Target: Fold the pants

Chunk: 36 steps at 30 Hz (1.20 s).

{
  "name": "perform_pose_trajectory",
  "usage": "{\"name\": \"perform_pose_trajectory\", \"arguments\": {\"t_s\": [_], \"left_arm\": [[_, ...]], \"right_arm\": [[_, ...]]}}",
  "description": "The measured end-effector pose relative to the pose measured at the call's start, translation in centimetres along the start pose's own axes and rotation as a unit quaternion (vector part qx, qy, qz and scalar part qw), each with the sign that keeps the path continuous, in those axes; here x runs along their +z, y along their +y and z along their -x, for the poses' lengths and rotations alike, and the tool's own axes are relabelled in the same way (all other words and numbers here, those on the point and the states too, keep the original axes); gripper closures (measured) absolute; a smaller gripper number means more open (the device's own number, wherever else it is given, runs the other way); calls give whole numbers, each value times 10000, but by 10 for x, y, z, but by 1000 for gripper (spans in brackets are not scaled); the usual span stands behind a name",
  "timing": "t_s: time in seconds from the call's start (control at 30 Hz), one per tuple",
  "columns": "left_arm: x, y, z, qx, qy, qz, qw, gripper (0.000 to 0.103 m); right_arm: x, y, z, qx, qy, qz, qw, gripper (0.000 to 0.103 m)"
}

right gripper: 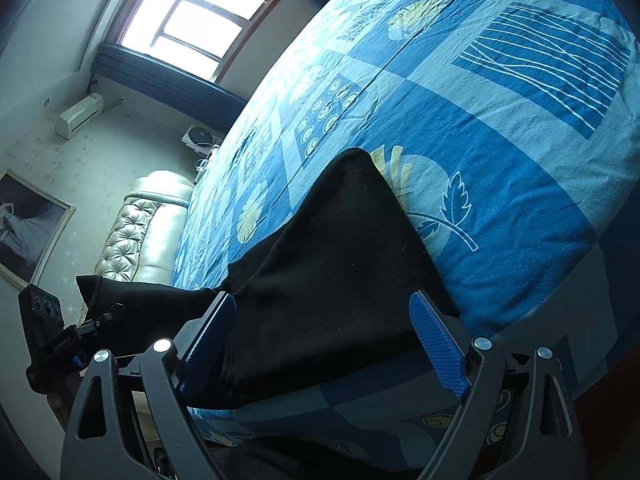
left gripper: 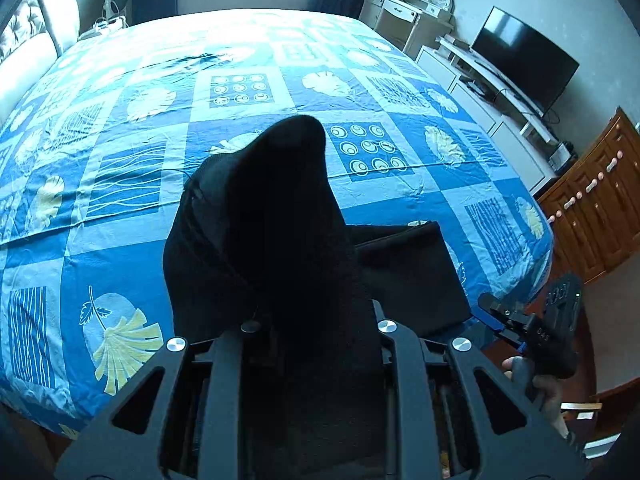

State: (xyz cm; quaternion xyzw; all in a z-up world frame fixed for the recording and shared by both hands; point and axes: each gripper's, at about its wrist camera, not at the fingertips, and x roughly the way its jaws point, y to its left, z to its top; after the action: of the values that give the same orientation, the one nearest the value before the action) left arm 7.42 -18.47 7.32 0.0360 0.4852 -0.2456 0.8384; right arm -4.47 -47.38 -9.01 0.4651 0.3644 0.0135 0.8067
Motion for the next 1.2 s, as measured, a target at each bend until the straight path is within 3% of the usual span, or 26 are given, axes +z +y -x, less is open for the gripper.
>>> {"name": "perform_pose_trajectory", "arguments": {"t_s": [0.23, 0.43, 0.7, 1.1, 1.2], "left_arm": [[-4, -61, -53, 864, 82, -567, 9946, 84], [-15, -93, -97, 1266, 246, -800, 9884, 85], [-30, -112, -133, 1579, 440, -997, 9814, 85], [-34, -120, -151, 1834, 490, -1147, 9751, 84], [-37, -127, -150, 1900, 386, -1288, 9725, 75]], "right_arm": [[0, -22, 12, 91, -61, -298, 9995, 15], [1, -35, 22, 202, -96, -481, 9986, 15], [0, -50, 26, 315, -114, -611, 9976, 15], [-7, -74, 29, 327, -43, -887, 9955, 15], [-3, -72, 30, 308, -90, -874, 9957, 15]]}}
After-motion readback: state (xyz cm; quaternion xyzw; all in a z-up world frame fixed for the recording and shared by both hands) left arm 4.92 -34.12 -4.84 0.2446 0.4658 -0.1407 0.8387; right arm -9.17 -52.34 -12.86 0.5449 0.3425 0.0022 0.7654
